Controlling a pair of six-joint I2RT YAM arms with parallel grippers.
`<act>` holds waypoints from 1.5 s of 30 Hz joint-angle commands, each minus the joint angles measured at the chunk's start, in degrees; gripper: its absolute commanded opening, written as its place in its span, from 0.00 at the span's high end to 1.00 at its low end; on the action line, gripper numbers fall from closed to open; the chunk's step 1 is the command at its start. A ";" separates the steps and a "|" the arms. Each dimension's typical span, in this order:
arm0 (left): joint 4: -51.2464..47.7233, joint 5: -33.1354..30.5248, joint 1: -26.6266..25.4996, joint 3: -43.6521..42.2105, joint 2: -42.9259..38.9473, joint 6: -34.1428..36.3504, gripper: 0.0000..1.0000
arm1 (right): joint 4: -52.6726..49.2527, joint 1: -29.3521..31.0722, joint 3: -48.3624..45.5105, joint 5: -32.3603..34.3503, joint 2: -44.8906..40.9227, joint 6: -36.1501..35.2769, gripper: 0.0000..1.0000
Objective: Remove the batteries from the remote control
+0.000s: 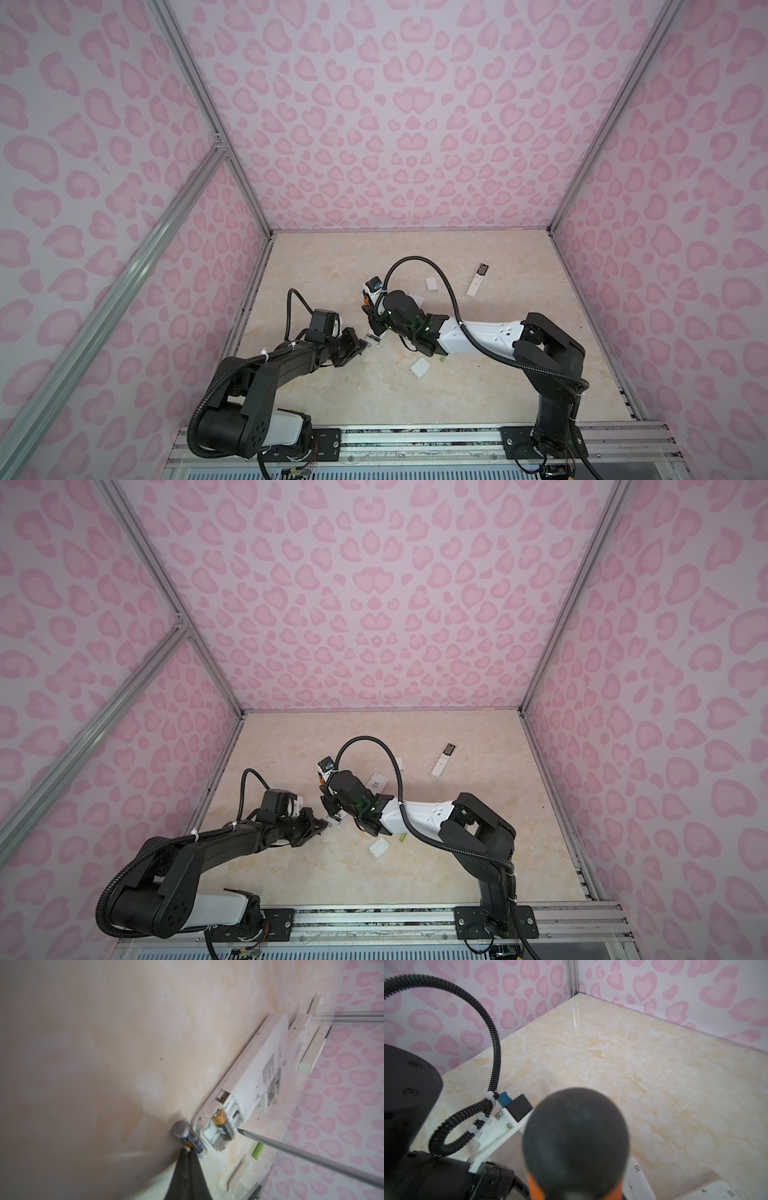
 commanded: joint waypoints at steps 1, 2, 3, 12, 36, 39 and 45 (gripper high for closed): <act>1.29 -0.18 0.23 -0.06 -0.51 1.17 0.95 | 0.38 -0.03 -1.29 3.16 -0.93 -2.16 1.00; 1.32 -0.13 0.29 -0.02 -0.65 1.16 0.95 | 0.12 -0.03 -1.41 3.61 -1.05 -2.53 1.00; 1.31 -0.15 0.34 -0.10 -0.65 1.09 0.95 | -0.40 0.01 -1.34 3.94 -1.05 -2.99 1.00; 1.11 -0.43 0.37 -0.87 -1.56 0.91 0.95 | 0.02 0.19 -1.89 4.36 -0.57 -3.82 1.00; 0.96 0.11 0.55 -0.88 -1.68 1.26 0.95 | 4.45 2.31 -0.29 2.49 1.00 -4.62 1.00; 0.80 0.16 0.48 -0.83 -1.66 1.25 0.95 | 4.79 2.31 -0.39 2.07 1.32 -4.27 1.00; 0.84 0.31 0.48 -1.07 -1.75 1.24 0.95 | 5.47 2.26 -1.04 1.49 1.47 -3.04 1.00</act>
